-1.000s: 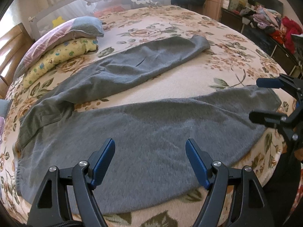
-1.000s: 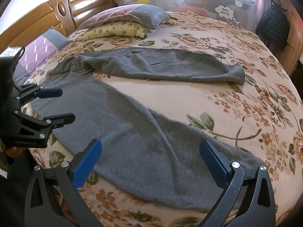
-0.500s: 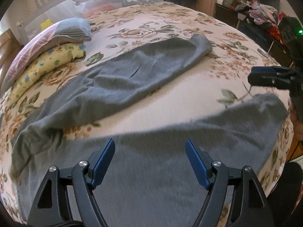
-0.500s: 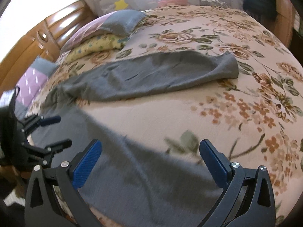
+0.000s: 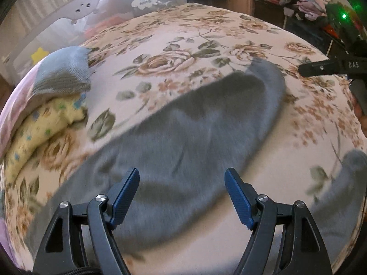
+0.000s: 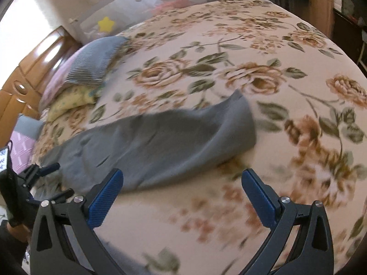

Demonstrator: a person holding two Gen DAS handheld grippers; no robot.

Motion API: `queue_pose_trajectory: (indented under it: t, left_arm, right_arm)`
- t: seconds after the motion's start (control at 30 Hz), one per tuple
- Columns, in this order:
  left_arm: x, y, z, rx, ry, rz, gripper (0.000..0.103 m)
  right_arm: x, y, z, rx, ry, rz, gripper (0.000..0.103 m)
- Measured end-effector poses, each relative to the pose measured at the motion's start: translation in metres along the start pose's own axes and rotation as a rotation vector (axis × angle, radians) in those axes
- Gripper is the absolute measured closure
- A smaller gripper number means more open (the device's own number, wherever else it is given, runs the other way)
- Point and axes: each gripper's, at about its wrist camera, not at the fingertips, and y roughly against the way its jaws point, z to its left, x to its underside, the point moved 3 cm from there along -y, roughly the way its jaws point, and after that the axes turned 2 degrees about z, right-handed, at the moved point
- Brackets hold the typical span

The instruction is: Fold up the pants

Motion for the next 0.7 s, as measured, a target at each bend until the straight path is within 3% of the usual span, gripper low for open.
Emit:
queue_pose_trajectory:
  t: [0.23, 0.47, 0.5, 0.57, 0.63, 0.67, 0.7]
  left_arm:
    - [-0.045, -0.057, 0.02, -0.001, -0.082, 0.045, 0.026]
    - [-0.069, -0.109, 0.036, 0.03, -0.145, 0.122, 0.026]
    - [-0.071, -0.115, 0.04, 0.027, -0.142, 0.129, 0.026]
    - [-0.071, -0.123, 0.045, 0.044, -0.14, 0.147, 0.026]
    - [-0.07, -0.132, 0.046, 0.069, -0.137, 0.171, 0.025]
    - [-0.07, -0.133, 0.047, 0.082, -0.131, 0.172, 0.025]
    - [-0.07, -0.132, 0.048, 0.098, -0.126, 0.172, 0.03]
  right_arm:
    - [-0.049, -0.041, -0.037, 0.063, -0.003, 0.029, 0.0]
    - [-0.082, -0.082, -0.049, 0.092, 0.036, 0.095, 0.003]
    - [-0.085, -0.089, -0.049, 0.099, 0.047, 0.108, 0.005]
    - [-0.089, -0.105, -0.053, 0.111, 0.058, 0.149, 0.026]
    - [-0.089, -0.118, -0.06, 0.126, 0.042, 0.188, 0.034]
    - [-0.088, -0.124, -0.063, 0.131, 0.042, 0.2, 0.042]
    - [-0.087, -0.126, -0.064, 0.139, 0.048, 0.2, 0.049]
